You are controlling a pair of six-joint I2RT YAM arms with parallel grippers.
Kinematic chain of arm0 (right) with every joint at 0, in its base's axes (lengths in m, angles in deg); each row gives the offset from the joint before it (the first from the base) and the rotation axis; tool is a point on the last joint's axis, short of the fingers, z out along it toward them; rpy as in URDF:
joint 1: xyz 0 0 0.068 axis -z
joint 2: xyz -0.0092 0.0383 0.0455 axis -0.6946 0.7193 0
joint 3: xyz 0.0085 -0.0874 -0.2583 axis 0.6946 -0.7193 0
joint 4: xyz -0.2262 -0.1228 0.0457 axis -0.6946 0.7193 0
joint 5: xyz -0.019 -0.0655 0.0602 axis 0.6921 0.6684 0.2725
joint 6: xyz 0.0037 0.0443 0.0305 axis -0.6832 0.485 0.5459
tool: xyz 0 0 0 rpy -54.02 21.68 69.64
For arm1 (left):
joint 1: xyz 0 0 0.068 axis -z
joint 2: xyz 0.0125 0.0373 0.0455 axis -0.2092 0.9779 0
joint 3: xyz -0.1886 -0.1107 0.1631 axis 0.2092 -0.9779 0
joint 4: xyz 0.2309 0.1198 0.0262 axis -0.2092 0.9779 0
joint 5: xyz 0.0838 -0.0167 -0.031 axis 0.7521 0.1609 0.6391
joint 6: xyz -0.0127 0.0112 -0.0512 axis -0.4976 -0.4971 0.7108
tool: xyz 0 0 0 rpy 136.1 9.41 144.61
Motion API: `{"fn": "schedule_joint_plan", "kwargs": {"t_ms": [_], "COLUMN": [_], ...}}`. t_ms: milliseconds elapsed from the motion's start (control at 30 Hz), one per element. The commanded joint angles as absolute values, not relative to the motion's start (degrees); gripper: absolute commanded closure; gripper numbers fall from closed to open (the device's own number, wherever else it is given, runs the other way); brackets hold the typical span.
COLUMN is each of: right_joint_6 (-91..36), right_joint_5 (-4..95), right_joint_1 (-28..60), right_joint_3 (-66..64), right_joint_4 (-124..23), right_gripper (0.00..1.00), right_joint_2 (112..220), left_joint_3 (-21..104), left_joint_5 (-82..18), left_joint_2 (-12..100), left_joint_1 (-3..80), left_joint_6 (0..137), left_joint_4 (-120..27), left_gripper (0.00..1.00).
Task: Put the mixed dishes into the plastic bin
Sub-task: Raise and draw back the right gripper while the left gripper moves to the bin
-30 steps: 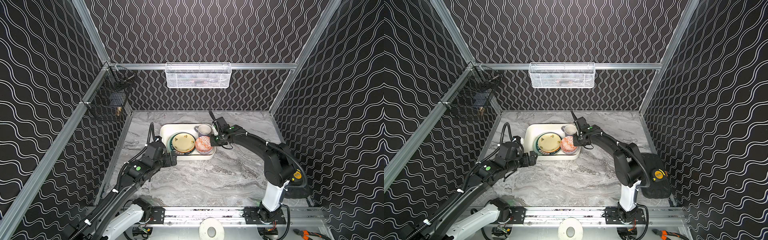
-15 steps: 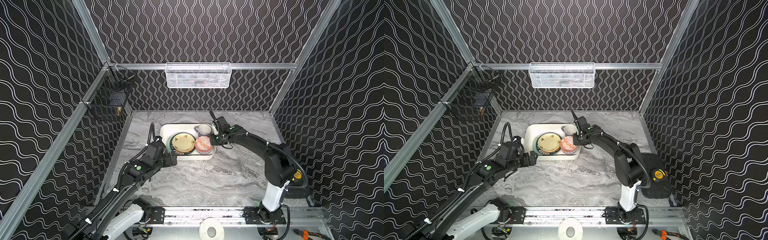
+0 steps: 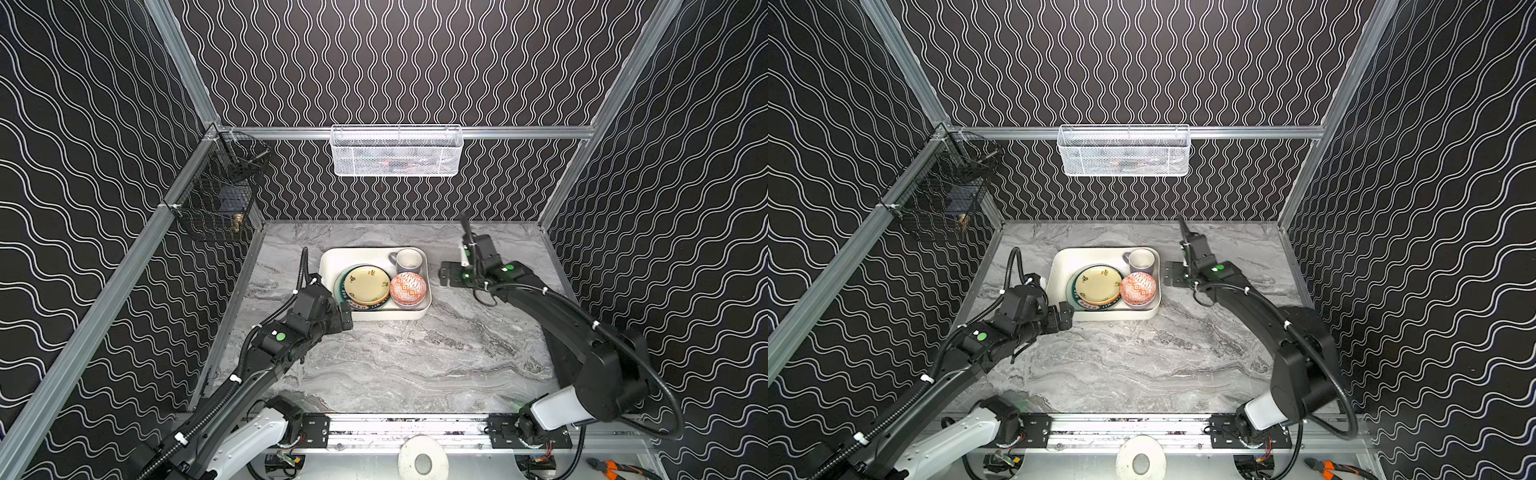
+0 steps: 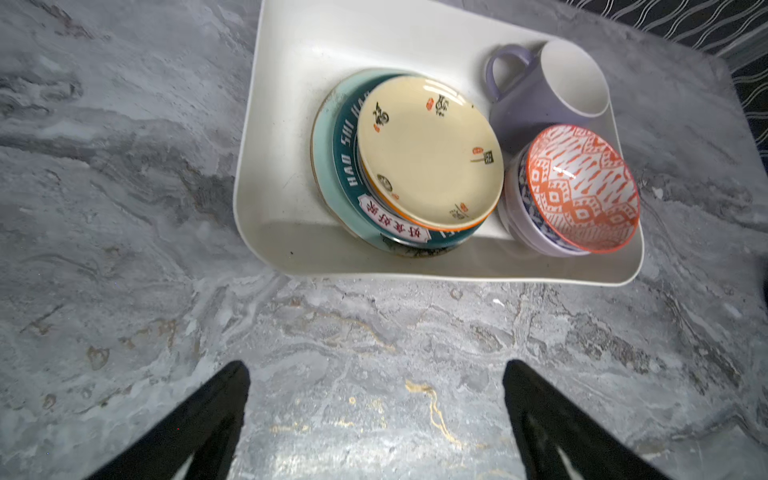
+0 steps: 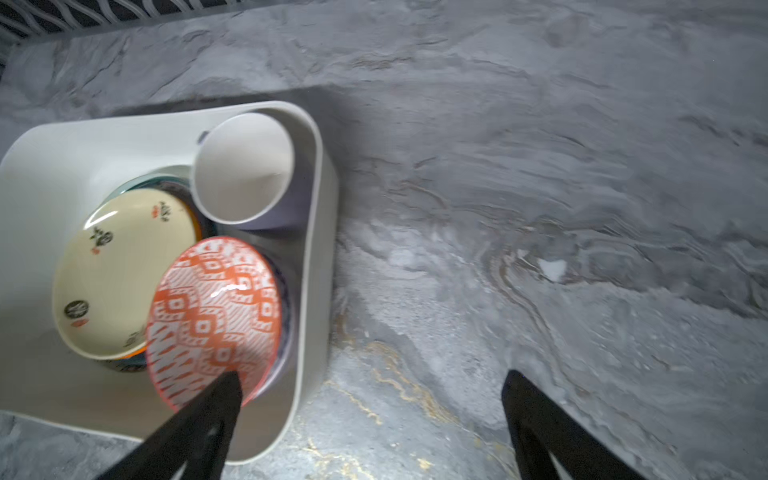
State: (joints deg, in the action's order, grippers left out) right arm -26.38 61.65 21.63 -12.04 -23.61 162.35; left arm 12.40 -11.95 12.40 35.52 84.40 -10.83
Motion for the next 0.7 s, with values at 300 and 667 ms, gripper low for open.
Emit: {"fn": "schedule_joint_plan", "kwargs": {"t_ms": [300, 667], "right_joint_6": [-20.62, -19.26], "right_joint_5": [74.77, 61.68], "right_joint_1": [37.64, 37.78], "right_joint_3": [-29.33, -28.34], "right_joint_4": [-38.55, -36.53], "right_gripper": [0.01, 0.01], "right_joint_2": [154.39, 155.25], "left_joint_3": [6.08, 8.03], "left_joint_5": [9.77, 22.01], "left_joint_2": [21.35, 25.76], "left_joint_1": [43.42, 38.00], "left_joint_6": [89.49, 94.11], "left_joint_4": [-33.05, -29.13], "left_gripper": [0.01, 0.03]}}
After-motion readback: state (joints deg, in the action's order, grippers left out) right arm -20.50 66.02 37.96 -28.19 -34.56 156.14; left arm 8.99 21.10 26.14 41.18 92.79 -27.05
